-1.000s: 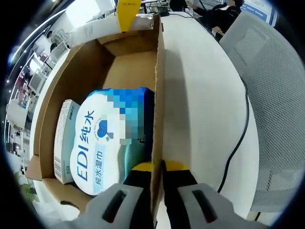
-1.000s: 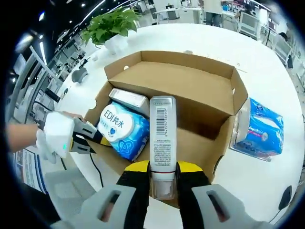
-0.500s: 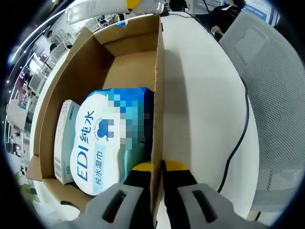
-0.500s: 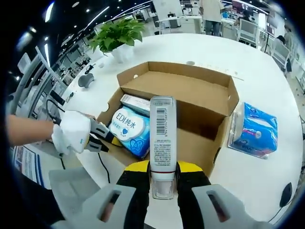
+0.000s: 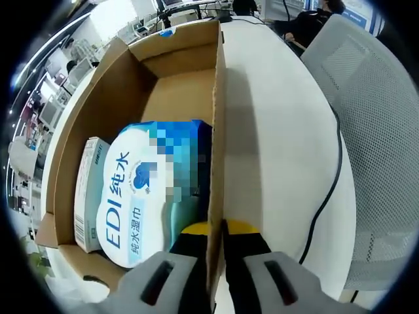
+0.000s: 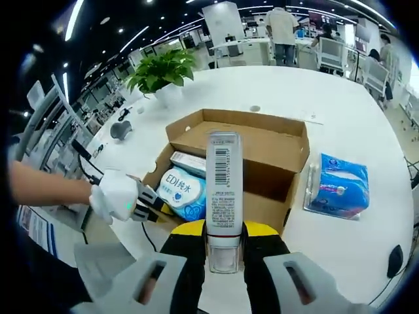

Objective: Operate the shoe box by opening the lid, removing the specified soft item, and placing it in the target area until the item is outside and the box remains undamaged.

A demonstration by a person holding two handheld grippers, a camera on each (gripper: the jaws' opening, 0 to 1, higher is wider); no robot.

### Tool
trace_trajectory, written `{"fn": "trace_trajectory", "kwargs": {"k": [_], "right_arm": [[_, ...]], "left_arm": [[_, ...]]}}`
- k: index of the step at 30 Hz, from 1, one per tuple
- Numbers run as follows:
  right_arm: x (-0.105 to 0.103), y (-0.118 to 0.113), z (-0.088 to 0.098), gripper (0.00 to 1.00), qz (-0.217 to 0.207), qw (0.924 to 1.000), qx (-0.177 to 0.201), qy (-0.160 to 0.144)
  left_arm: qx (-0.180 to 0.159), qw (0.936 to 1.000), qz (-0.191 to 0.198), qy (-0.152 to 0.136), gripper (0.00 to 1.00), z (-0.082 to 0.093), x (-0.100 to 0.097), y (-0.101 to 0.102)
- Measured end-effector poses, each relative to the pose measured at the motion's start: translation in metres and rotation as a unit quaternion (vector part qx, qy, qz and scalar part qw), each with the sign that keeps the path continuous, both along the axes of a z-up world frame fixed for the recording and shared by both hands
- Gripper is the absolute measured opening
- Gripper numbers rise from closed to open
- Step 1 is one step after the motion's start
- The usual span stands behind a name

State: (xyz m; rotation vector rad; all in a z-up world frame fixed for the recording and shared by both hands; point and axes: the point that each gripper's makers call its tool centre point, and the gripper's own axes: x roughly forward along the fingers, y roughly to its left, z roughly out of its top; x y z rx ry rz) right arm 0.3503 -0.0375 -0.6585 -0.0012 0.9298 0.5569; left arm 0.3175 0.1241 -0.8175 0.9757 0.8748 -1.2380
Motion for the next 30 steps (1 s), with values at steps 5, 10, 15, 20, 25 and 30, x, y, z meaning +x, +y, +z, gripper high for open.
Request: {"fn": "trace_trajectory", "kwargs": {"k": [5,10,15,20,25,30], "right_arm": [[-0.002,0.002,0.012,0.17,0.003,0.9997,0.013,-0.023],[-0.008,0.005,0.017,0.17,0.017,0.9987,0.022,-0.043],[-0.011,0.005,0.021,0.17,0.010,0.9973,0.030,-0.065],[-0.011,0.000,0.028,0.17,0.005,0.9954,0.039,-0.087],[-0.010,-0.012,0.034,0.17,-0.004,0.9935,0.037,-0.108],[-0.010,-0.024,0.037,0.17,-0.017,0.9923,0.034,-0.118]], "left_arm": [[0.000,1.0000,0.000,0.000,0.02,0.000,0.000,0.000],[0.000,1.0000,0.001,0.000,0.02,0.000,0.000,0.000],[0.000,1.0000,0.001,0.000,0.02,0.000,0.000,0.000],[0.000,1.0000,0.001,0.000,0.02,0.000,0.001,0.001],[0.000,1.0000,0.000,0.000,0.02,0.000,0.001,0.000],[0.000,1.0000,0.000,-0.001,0.02,0.000,0.000,0.000]]}}
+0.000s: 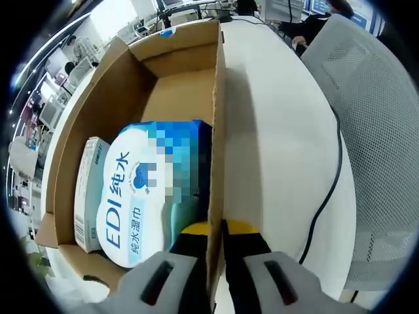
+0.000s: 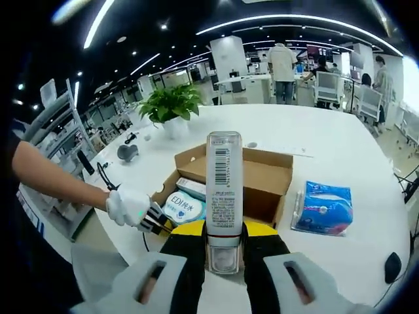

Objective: Operate the shoe box by opening the lid, removing the specified soft item, and placing it in the target area until the item is outside and the box remains undamaged.

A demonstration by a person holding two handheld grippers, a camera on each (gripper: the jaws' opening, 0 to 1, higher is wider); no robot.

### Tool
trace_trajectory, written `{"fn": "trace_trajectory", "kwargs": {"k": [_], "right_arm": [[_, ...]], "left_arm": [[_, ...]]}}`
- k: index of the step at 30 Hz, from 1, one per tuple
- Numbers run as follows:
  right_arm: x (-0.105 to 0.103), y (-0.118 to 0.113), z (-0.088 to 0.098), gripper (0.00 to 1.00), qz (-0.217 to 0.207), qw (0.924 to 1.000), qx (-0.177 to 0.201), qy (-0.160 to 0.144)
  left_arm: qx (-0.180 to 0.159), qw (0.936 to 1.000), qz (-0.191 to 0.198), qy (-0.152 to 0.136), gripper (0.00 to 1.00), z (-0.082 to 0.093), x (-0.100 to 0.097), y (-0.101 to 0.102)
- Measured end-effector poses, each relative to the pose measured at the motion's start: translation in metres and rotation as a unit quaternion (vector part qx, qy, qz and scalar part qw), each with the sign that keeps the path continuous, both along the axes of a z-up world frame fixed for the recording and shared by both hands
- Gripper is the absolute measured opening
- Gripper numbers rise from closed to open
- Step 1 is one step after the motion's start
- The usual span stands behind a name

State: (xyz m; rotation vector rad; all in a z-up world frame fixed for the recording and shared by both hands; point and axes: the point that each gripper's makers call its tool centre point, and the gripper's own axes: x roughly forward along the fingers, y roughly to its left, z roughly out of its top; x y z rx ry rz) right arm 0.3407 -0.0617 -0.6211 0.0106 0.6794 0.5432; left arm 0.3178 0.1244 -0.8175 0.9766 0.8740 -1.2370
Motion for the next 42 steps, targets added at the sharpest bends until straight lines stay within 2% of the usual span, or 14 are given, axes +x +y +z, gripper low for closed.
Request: {"fn": "trace_trajectory", "kwargs": {"k": [11,19,24,28,32,35,38,40,42], "right_arm": [[-0.004,-0.027,-0.007,0.17,-0.030,0.9994,-0.011,0.010],[-0.004,-0.049,-0.002,0.17,-0.088,0.9960,0.007,0.012],[-0.002,-0.051,0.001,0.17,-0.090,0.9958,-0.014,-0.006],[-0.008,-0.041,-0.004,0.17,-0.082,0.9966,0.005,0.003],[-0.009,-0.040,-0.011,0.17,-0.073,0.9974,-0.003,-0.004],[-0.008,-0.053,-0.017,0.17,-0.085,0.9963,0.004,0.006],[-0.009,-0.063,-0.016,0.17,-0.092,0.9957,0.010,0.012],[-0.011,-0.073,-0.014,0.17,-0.111,0.9936,0.008,0.018],[-0.010,-0.082,-0.007,0.17,-0.138,0.9903,0.015,0.005]], "left_arm": [[0.001,1.0000,-0.002,-0.004,0.02,0.001,0.001,0.001],[0.000,1.0000,-0.003,-0.002,0.02,0.002,0.002,0.002],[0.001,1.0000,-0.006,-0.006,0.02,0.001,0.002,0.002],[0.003,0.9999,0.008,0.005,0.02,0.002,0.003,0.002],[0.002,1.0000,-0.008,0.002,0.02,0.003,0.002,0.003],[0.008,0.9999,0.007,0.008,0.02,0.003,0.002,0.003],[0.007,0.9998,0.011,0.017,0.02,0.003,0.003,0.004],[0.008,0.9997,0.016,0.014,0.02,0.003,0.003,0.003],[0.007,0.9997,0.020,0.012,0.02,0.003,0.002,0.003]]}}
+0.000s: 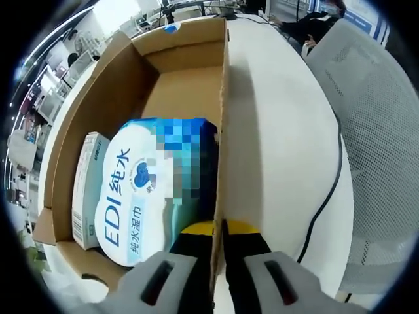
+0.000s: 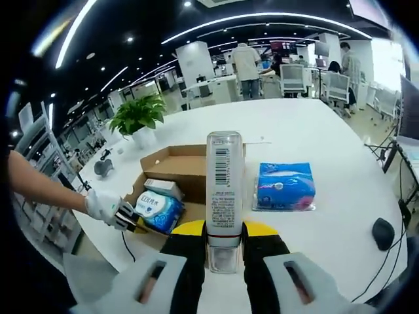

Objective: Operate the shoe box by opening the lid, removing the specified soft item, and placing it in the target area until the item is outside and the box remains undamaged.

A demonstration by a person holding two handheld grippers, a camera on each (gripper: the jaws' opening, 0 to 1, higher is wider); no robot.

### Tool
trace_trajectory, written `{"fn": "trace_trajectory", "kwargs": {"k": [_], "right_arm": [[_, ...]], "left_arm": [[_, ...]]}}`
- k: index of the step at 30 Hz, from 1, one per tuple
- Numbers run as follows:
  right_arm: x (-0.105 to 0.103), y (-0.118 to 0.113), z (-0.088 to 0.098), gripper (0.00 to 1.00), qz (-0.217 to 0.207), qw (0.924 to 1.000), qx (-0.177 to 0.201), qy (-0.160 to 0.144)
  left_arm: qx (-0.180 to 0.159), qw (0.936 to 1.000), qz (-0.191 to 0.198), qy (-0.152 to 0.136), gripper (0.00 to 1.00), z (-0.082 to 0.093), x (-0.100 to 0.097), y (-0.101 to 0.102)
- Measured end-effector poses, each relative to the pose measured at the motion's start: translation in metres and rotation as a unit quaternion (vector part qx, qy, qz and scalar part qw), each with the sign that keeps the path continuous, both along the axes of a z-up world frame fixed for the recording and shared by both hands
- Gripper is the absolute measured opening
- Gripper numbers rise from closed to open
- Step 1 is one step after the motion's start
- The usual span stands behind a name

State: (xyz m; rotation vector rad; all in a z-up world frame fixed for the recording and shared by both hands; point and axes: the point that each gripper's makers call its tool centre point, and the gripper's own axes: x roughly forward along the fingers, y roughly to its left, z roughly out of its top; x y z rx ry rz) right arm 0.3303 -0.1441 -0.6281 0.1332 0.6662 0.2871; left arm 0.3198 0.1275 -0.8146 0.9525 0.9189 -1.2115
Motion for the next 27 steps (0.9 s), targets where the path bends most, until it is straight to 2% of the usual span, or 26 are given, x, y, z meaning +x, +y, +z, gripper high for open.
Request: {"fn": "trace_trajectory", "kwargs": {"k": [3,9,12,15,21,23,24,27], "right_arm": [[-0.003,-0.006,-0.001,0.17,-0.015,0.9998,0.011,0.004],[-0.005,-0.012,-0.005,0.17,-0.024,0.9996,0.002,0.012],[-0.008,-0.007,-0.006,0.17,-0.030,0.9994,0.010,0.016],[-0.010,-0.004,-0.008,0.17,-0.019,0.9996,0.002,0.018],[-0.011,0.002,-0.011,0.17,-0.027,0.9996,0.006,0.009],[-0.014,0.002,-0.014,0.17,-0.007,0.9995,-0.030,0.007],[-0.017,0.000,-0.018,0.17,0.000,0.9989,-0.045,0.016],[-0.019,-0.009,-0.022,0.17,-0.011,0.9986,-0.047,0.022]], "left_arm": [[0.001,1.0000,0.001,0.001,0.02,0.001,0.000,0.000],[0.002,1.0000,0.002,-0.006,0.02,0.001,0.000,-0.001],[0.001,1.0000,0.002,-0.005,0.02,0.001,0.001,-0.001],[0.001,1.0000,0.003,-0.007,0.02,0.001,0.001,0.000],[0.000,1.0000,0.009,0.001,0.02,0.001,0.003,0.000],[0.001,1.0000,0.008,0.001,0.02,0.001,0.001,0.000],[0.001,1.0000,0.007,-0.001,0.02,0.000,0.001,0.000],[0.001,1.0000,0.006,-0.007,0.02,0.000,0.000,0.000]]}}
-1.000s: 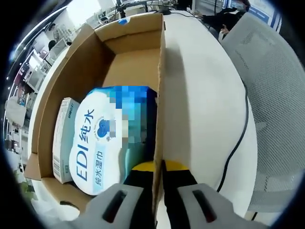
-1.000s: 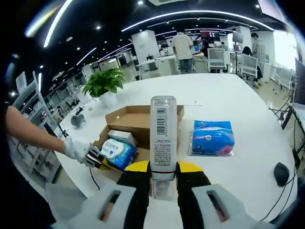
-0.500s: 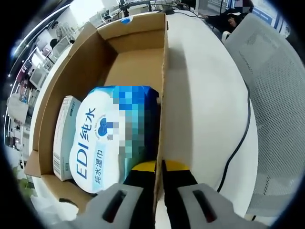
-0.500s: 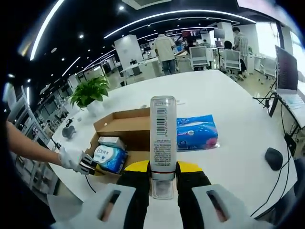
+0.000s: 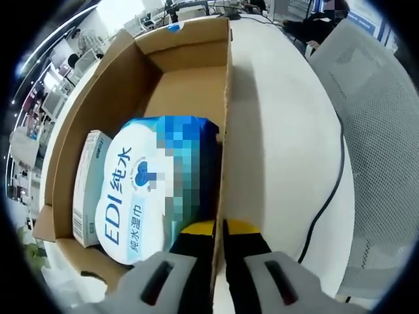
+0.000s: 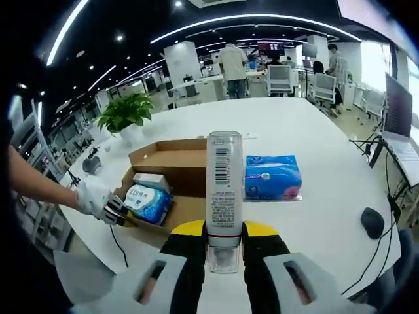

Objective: Operate the shoe box by opening the lid, removing the specified soft item, and placing it in the target area until the item is outside and the box remains undamaged.

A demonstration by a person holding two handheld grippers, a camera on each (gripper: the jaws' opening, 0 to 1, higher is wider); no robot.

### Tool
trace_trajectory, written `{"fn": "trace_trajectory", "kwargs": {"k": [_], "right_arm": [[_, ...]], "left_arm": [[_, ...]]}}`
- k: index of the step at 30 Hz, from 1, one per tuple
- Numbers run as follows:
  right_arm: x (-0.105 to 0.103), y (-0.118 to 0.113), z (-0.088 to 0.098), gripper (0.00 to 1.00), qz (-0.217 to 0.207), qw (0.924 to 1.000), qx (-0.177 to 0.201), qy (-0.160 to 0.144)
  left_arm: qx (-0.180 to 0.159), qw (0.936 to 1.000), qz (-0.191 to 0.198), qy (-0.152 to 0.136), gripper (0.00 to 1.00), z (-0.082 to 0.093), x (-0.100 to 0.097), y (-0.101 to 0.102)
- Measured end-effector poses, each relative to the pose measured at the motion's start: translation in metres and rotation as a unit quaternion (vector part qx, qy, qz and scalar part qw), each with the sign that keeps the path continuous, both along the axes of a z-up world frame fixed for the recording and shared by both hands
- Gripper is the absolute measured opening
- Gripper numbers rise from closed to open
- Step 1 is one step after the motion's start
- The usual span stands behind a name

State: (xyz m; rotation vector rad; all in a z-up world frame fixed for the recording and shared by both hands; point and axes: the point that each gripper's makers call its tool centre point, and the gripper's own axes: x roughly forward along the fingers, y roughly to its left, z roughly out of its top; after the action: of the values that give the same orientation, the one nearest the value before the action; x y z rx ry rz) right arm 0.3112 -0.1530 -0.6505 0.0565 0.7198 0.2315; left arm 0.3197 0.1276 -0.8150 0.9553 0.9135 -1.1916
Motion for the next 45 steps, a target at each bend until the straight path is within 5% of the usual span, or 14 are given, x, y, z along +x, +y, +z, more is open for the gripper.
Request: {"fn": "trace_trajectory", "kwargs": {"k": [7,21,26,35,45], "right_arm": [[-0.002,-0.020,-0.009,0.17,-0.024,0.9995,0.006,0.018],[0.007,-0.057,-0.020,0.17,-0.051,0.9982,0.000,0.031],[0.021,-0.073,-0.017,0.17,-0.051,0.9982,-0.011,0.030],[0.051,-0.113,-0.013,0.17,-0.086,0.9955,-0.004,0.040],[0.076,-0.122,-0.018,0.17,-0.079,0.9952,-0.008,0.057]], "left_arm": [[-0.001,0.9999,0.011,-0.008,0.02,0.000,-0.002,0.000],[-0.007,0.9994,-0.031,-0.012,0.02,-0.001,-0.001,-0.001],[-0.010,0.9978,-0.066,-0.001,0.01,-0.001,-0.002,-0.001],[-0.011,0.9986,-0.050,0.010,0.01,-0.002,-0.001,-0.001],[-0.011,0.9989,-0.045,0.010,0.01,-0.003,-0.003,-0.001]]}}
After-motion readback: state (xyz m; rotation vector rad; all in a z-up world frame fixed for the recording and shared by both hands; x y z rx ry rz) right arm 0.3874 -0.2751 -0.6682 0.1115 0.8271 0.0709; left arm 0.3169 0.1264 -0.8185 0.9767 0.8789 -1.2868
